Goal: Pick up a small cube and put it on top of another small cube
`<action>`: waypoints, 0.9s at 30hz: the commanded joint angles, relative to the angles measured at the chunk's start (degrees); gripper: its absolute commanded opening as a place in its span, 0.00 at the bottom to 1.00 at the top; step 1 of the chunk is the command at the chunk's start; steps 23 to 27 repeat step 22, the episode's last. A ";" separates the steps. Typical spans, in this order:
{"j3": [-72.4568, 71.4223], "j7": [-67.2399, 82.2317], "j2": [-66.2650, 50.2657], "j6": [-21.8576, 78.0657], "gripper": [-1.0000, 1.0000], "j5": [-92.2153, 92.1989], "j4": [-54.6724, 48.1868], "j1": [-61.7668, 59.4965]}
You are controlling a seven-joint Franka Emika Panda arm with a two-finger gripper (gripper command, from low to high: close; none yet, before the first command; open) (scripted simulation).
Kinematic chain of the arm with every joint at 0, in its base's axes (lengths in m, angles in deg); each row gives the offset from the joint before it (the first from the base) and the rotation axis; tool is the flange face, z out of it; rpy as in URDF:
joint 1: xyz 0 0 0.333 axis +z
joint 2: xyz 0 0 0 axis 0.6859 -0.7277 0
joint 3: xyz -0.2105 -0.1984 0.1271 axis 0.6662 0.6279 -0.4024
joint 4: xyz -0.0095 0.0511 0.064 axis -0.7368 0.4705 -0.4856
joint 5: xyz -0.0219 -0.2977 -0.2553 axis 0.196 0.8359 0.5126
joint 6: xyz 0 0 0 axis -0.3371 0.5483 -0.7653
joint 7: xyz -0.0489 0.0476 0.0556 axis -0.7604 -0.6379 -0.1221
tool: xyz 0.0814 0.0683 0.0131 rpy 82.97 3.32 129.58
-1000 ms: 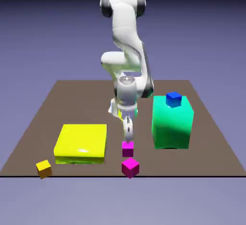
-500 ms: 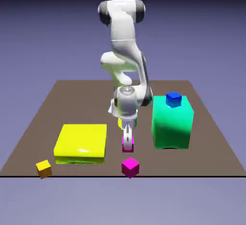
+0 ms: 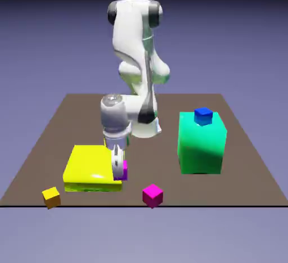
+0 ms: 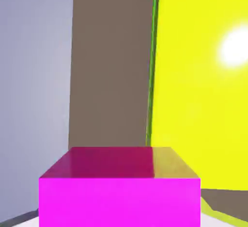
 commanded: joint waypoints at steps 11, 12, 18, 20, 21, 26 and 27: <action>6.76 22.10 -10.94 12.29 0.00 -0.94 -22.84 -9.58; 6.74 23.12 -12.09 12.31 0.00 0.09 -24.06 -10.86; 6.12 23.26 -19.89 4.67 0.00 0.63 -24.27 -11.65; 6.12 23.26 -19.89 4.67 1.00 0.63 -24.27 -11.65; 6.20 23.19 -17.82 6.69 1.00 0.73 -24.22 -11.61; 6.29 23.12 -15.75 8.71 1.00 0.83 -24.16 -11.57; 6.29 23.12 -15.75 8.71 1.00 0.83 -24.16 -11.57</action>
